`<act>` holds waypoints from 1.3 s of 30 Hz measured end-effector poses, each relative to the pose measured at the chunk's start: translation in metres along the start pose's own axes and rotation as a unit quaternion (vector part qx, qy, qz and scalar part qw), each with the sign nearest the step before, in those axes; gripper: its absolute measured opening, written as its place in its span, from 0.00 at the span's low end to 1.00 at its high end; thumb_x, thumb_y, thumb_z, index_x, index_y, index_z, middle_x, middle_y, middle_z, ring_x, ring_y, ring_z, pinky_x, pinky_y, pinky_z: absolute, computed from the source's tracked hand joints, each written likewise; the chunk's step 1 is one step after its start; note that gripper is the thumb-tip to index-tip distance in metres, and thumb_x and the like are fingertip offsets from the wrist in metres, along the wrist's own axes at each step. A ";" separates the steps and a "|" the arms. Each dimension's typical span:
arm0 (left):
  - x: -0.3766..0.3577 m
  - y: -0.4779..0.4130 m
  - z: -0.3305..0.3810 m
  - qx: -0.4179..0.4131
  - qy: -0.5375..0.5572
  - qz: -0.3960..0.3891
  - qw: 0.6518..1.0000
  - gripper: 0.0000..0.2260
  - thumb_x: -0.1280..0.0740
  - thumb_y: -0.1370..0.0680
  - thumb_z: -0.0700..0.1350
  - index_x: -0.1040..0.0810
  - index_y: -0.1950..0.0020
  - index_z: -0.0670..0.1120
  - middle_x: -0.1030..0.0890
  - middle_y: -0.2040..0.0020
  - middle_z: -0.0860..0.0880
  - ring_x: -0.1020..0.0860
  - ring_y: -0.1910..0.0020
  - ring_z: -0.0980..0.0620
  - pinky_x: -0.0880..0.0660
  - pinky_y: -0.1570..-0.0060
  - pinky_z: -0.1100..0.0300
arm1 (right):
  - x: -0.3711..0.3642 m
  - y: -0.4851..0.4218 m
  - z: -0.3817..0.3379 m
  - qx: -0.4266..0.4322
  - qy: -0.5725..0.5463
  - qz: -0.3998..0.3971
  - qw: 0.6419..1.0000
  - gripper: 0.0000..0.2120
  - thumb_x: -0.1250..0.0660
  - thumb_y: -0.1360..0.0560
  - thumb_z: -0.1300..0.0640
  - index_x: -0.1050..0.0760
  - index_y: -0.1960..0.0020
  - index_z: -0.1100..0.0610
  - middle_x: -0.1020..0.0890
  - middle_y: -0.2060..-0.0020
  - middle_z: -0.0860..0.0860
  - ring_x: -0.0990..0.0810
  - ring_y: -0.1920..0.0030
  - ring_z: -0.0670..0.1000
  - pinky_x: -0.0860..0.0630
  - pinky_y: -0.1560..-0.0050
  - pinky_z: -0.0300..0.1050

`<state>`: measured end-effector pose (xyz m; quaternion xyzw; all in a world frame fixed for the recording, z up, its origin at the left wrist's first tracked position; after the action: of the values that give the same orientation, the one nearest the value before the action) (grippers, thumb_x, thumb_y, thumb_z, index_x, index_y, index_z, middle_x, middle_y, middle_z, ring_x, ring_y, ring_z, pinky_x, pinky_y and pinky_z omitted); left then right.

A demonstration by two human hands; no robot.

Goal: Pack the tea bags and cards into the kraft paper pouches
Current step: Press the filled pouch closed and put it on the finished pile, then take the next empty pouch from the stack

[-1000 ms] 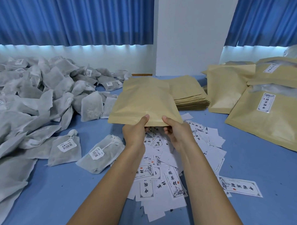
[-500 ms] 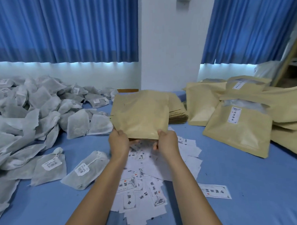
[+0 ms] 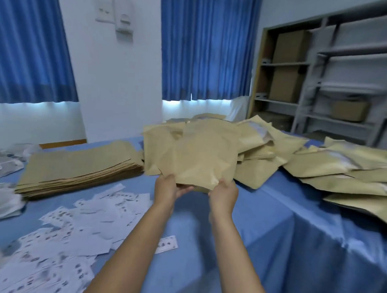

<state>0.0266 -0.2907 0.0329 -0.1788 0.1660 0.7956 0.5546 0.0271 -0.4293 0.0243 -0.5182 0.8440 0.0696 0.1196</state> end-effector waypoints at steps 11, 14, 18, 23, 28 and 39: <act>-0.141 0.005 -0.065 0.016 -0.092 -0.083 0.992 0.11 0.48 0.20 0.36 0.28 0.43 0.40 0.21 0.61 0.42 0.22 0.78 0.53 0.29 0.79 0.65 | 0.105 -0.078 -0.023 0.026 -0.170 0.172 0.970 0.12 0.46 0.22 0.65 0.24 0.49 0.58 0.25 0.60 0.50 0.31 0.65 0.52 0.32 0.64 0.44; -0.208 0.004 -0.057 0.059 0.033 -0.212 0.975 0.15 0.43 0.18 0.38 0.37 0.31 0.39 0.22 0.53 0.42 0.21 0.69 0.52 0.24 0.71 0.63 | 0.116 -0.112 -0.072 0.054 -0.331 0.130 0.933 0.08 0.40 0.20 0.63 0.24 0.45 0.58 0.20 0.51 0.54 0.22 0.58 0.50 0.24 0.61 0.41; -0.254 0.012 -0.051 0.103 0.049 -0.364 0.924 0.32 0.40 0.18 0.42 0.59 0.23 0.47 0.34 0.30 0.34 0.19 0.50 0.45 0.22 0.48 0.56 | 0.106 -0.144 -0.106 -0.015 -0.365 -0.043 0.930 0.13 0.38 0.20 0.57 0.31 0.38 0.63 0.21 0.50 0.60 0.19 0.47 0.55 0.23 0.46 0.44; -0.223 -0.001 -0.076 0.034 -0.147 -0.289 0.945 0.13 0.42 0.19 0.41 0.25 0.37 0.41 0.20 0.47 0.40 0.20 0.55 0.53 0.24 0.61 0.67 | 0.084 -0.133 -0.056 -0.041 -0.197 0.000 0.980 0.08 0.38 0.23 0.66 0.22 0.58 0.60 0.20 0.64 0.54 0.21 0.62 0.49 0.24 0.66 0.37; -0.166 -0.025 -0.073 -0.023 -0.281 -0.220 0.934 0.13 0.41 0.19 0.43 0.23 0.38 0.41 0.19 0.43 0.42 0.21 0.46 0.48 0.26 0.49 0.59 | 0.038 -0.104 -0.012 -0.056 -0.149 0.005 0.987 0.12 0.40 0.22 0.66 0.23 0.61 0.59 0.21 0.65 0.55 0.23 0.62 0.51 0.27 0.64 0.41; 0.046 -0.100 0.028 -0.296 -0.687 0.036 0.662 0.16 0.38 0.22 0.43 0.28 0.34 0.44 0.25 0.39 0.43 0.28 0.39 0.45 0.32 0.41 0.55 | -0.122 -0.014 0.066 -0.163 -0.247 -0.110 0.949 0.15 0.48 0.23 0.76 0.27 0.43 0.70 0.21 0.49 0.63 0.19 0.49 0.56 0.25 0.43 0.43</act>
<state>0.1034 -0.2071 0.0293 0.2703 -0.5003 0.7190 0.3996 0.1012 -0.3151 -0.0058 -0.5867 0.7030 0.3186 0.2451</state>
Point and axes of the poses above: each hand's wrist, its own y-axis away from the middle knuckle, its own x-axis out of the back of the hand, z = x × y, the point moved 4 cm from there along -y, towards the middle knuckle
